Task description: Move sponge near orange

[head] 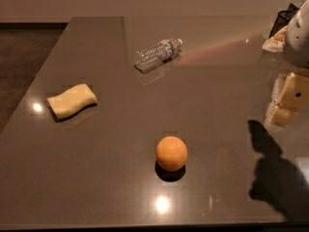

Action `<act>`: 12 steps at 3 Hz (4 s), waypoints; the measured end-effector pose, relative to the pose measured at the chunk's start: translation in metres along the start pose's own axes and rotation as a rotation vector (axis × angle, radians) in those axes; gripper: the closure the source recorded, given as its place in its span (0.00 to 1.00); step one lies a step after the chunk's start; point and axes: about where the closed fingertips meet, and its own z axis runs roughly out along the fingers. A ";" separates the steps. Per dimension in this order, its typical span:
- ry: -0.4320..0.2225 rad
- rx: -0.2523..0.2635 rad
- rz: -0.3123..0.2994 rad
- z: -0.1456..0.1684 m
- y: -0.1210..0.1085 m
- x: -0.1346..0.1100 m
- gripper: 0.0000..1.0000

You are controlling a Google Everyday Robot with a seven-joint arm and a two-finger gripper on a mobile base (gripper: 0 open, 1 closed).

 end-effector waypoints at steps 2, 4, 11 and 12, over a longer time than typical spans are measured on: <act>-0.024 -0.013 -0.033 -0.001 -0.002 -0.014 0.00; -0.140 -0.072 -0.230 0.021 -0.004 -0.106 0.00; -0.182 -0.218 -0.659 0.150 0.018 -0.368 0.00; -0.145 -0.241 -0.696 0.171 0.026 -0.383 0.00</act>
Offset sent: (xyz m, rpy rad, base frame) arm 0.0148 0.0405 0.0107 0.0527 0.0313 0.1368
